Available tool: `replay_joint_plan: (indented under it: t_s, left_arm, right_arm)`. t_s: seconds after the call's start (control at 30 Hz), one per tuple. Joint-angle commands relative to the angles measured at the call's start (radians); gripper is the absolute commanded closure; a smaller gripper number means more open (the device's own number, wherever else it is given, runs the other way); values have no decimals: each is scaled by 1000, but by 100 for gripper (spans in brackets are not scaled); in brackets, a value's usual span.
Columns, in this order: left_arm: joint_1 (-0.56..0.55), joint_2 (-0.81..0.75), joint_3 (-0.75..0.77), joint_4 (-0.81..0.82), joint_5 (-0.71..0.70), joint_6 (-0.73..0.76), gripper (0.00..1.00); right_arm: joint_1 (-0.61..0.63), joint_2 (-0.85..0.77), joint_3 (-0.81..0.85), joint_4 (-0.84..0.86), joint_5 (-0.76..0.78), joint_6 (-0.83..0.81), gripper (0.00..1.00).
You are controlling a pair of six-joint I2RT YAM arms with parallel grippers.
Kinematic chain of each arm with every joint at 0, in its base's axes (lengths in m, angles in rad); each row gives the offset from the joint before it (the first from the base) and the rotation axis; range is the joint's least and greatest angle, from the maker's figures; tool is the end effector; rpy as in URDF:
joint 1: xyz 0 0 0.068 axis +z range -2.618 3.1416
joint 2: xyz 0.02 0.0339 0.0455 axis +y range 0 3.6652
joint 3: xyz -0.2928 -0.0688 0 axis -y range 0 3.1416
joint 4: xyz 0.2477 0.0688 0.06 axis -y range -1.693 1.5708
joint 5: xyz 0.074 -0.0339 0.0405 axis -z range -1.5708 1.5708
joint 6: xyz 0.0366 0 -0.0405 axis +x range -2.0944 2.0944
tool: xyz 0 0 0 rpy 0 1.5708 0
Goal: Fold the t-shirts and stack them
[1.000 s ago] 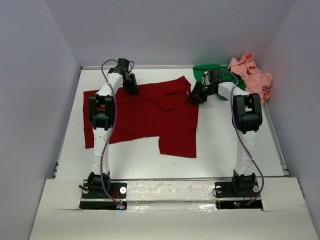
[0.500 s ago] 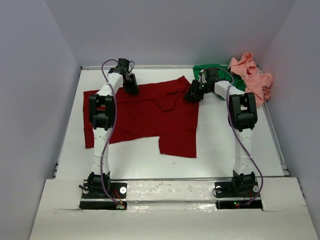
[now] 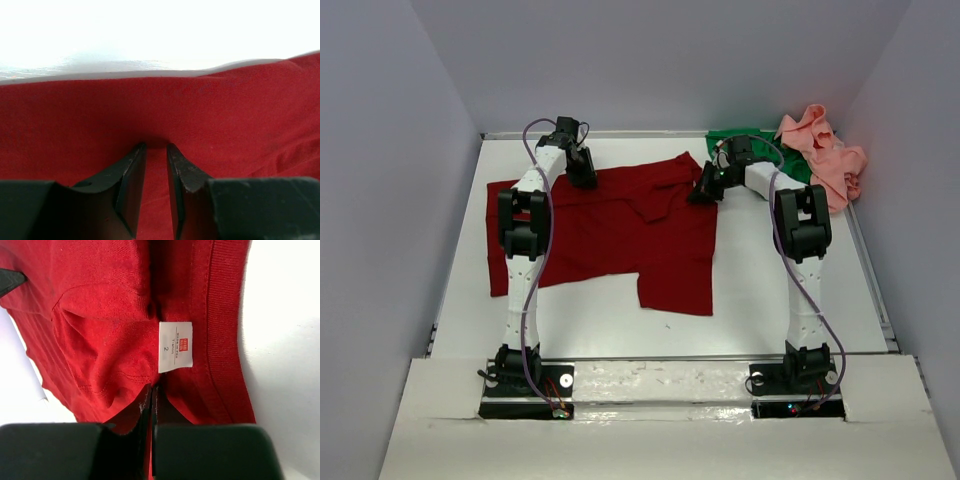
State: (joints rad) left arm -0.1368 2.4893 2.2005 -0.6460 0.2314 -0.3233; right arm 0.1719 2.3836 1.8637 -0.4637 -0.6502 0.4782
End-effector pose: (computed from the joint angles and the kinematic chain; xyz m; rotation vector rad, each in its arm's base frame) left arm 0.5658 -0.0864 0.1900 -0.1394 2.5312 -0.4768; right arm 0.5229 0.1133 0.1579 0.1342 2.5982 1.0766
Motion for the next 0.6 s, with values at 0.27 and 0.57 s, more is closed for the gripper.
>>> replay_joint_plan:
  t_s: [0.27,0.57]
  left_arm:
    - [2,-20,-35,-83,-55,24,62]
    - [2,-17,-32,-84,-56,24,62]
  right_arm:
    - [11,-72,81,-133,23,-18,100]
    - [11,-92,81,-214,44,-32,100]
